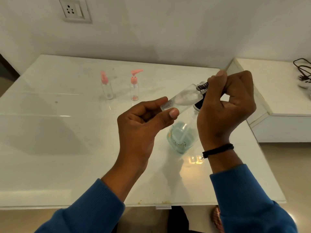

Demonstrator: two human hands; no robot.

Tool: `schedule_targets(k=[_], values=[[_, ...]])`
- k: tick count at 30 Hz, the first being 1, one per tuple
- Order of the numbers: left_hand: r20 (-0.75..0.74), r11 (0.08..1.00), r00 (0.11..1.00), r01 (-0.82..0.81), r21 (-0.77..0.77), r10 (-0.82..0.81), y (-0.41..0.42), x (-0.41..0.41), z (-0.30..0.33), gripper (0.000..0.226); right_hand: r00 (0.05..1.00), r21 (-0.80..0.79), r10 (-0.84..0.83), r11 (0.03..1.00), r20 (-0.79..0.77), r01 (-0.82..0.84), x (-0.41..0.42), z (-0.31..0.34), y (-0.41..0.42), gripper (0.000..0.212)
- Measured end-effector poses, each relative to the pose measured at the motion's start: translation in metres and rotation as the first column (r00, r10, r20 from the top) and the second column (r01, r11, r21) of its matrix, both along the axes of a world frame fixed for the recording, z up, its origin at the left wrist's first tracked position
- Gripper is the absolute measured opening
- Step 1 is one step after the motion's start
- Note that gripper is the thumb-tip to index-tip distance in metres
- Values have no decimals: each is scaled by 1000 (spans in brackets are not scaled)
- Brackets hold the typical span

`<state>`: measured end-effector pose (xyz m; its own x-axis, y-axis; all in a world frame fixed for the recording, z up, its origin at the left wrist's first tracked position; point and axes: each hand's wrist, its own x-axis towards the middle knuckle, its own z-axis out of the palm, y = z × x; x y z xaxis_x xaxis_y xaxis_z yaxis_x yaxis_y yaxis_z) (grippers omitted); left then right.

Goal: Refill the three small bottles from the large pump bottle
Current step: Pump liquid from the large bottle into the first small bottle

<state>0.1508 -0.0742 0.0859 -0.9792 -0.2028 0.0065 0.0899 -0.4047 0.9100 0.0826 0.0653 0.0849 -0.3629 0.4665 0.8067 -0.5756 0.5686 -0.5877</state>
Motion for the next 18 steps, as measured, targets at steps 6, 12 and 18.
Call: schedule_targets(k=[6,12,18], values=[[-6,1000,1000,3,-19,-3,0,0,0,44,1000,22,-10,1000,6,10,0,4,0,39],[1,1000,1000,1,-5,-1,1,1,0,44,1000,5,-1,1000,4,1,1,1,1,38],[0,1000,1000,1,-8,-1,0,0,0,45,1000,12,-11,1000,-8,11,0,2,-1,39]])
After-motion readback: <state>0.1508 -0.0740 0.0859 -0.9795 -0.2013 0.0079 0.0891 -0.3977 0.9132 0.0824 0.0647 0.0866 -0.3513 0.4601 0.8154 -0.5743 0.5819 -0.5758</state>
